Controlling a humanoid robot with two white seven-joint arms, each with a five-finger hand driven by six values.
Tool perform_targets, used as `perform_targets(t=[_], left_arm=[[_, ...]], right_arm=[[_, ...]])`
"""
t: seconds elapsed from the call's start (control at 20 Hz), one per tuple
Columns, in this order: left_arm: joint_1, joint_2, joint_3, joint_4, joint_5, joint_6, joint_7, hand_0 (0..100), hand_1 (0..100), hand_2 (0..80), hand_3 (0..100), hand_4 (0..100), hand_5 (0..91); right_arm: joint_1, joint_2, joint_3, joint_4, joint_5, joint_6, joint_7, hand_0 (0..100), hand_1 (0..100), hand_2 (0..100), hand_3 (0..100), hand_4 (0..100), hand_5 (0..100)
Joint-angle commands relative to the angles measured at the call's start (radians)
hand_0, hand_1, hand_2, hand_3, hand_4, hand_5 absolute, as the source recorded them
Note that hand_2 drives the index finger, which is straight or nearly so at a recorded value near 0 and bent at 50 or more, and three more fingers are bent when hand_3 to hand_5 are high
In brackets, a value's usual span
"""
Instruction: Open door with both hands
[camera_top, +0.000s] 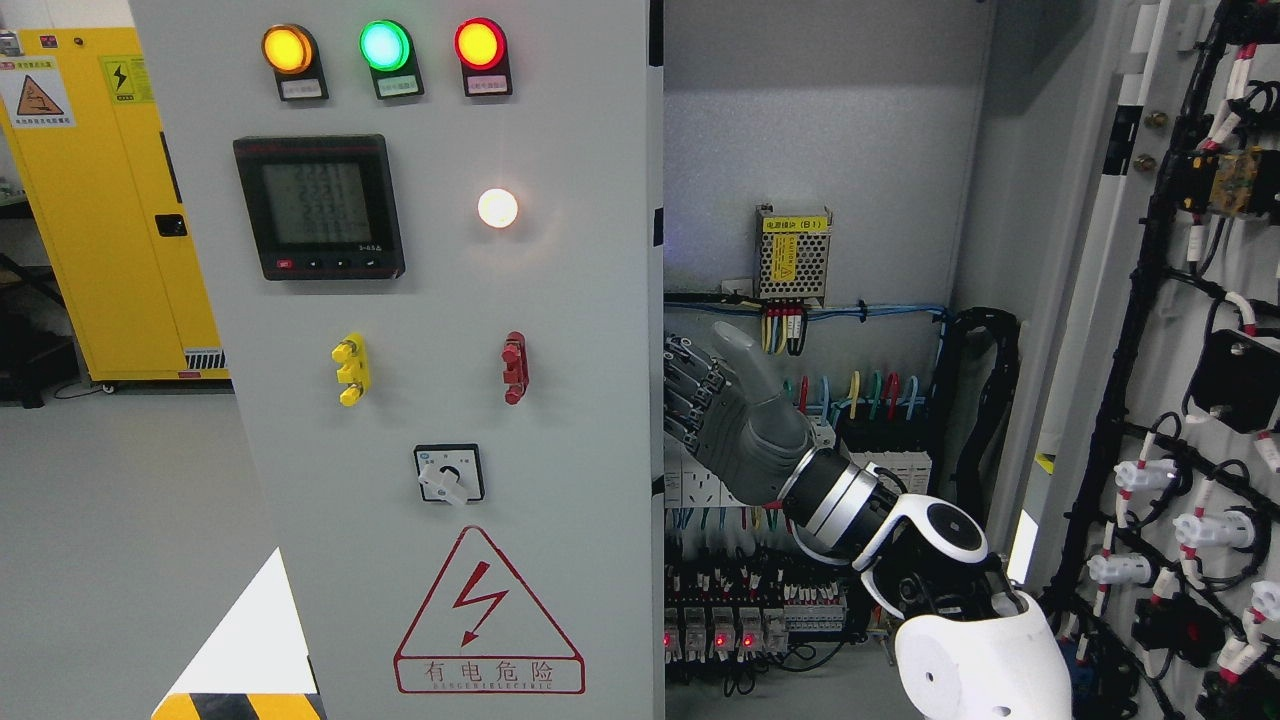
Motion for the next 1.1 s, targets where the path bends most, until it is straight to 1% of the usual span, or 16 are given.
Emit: perform_targets(t=[0.0, 0.05, 0.2, 0.5, 0.75, 0.8, 0.9, 0.95, 1.05], left_arm=[[-0.029, 0.015, 0.0, -0.032, 0.001, 0.0, -0.004, 0, 0, 0.0, 0, 0, 0.0], [-0.029, 0.015, 0.0, -0.032, 0.001, 0.0, -0.004, 0, 0, 0.0, 0, 0, 0.0], [-0.028, 0.015, 0.0, -0.032, 0.001, 0.0, -0.004, 0, 0, 0.0, 0, 0, 0.0], [-0.026, 0.015, 0.0, -0.032, 0.001, 0.0, -0.004, 0, 0, 0.0, 0, 0, 0.0], [-0.025, 0.015, 0.0, -0.032, -0.001, 0.0, -0.004, 0, 0, 0.0, 0, 0, 0.0], [-0.025, 0.013, 0.0, -0.032, 0.001, 0.0, -0.004, 0, 0, 0.0, 0, 0, 0.0], [-0.025, 0.013, 0.0, -0.032, 0.001, 0.0, -0.002, 0, 0, 0.0, 0, 0, 0.0], [-0.023, 0.013, 0.0, -0.032, 0.001, 0.0, -0.004, 0, 0, 0.0, 0, 0, 0.0], [-0.025, 0.013, 0.0, -0.032, 0.001, 0.0, -0.004, 0, 0, 0.0, 0, 0, 0.0]], right_arm=[[-0.001, 0.016, 0.001, -0.005, -0.004, 0.006, -0.005, 23, 3, 0, 0, 0, 0], [-0.003, 0.016, 0.0, -0.005, -0.005, 0.006, -0.002, 23, 3, 0, 0, 0, 0], [-0.009, 0.018, -0.002, -0.007, -0.005, 0.006, 0.031, 23, 3, 0, 0, 0, 0], [-0.015, 0.016, 0.0, -0.007, -0.005, 0.008, 0.038, 23, 3, 0, 0, 0, 0], [-0.023, 0.019, 0.0, -0.016, -0.005, 0.023, 0.039, 23, 3, 0, 0, 0, 0], [-0.021, 0.018, 0.0, -0.028, -0.005, 0.025, 0.044, 23, 3, 0, 0, 0, 0], [-0.013, 0.016, 0.001, -0.051, -0.005, 0.025, 0.071, 23, 3, 0, 0, 0, 0], [-0.009, 0.016, 0.003, -0.065, -0.005, 0.025, 0.077, 23, 3, 0, 0, 0, 0], [0.0, 0.016, 0.007, -0.08, -0.007, 0.026, 0.078, 23, 3, 0, 0, 0, 0]])
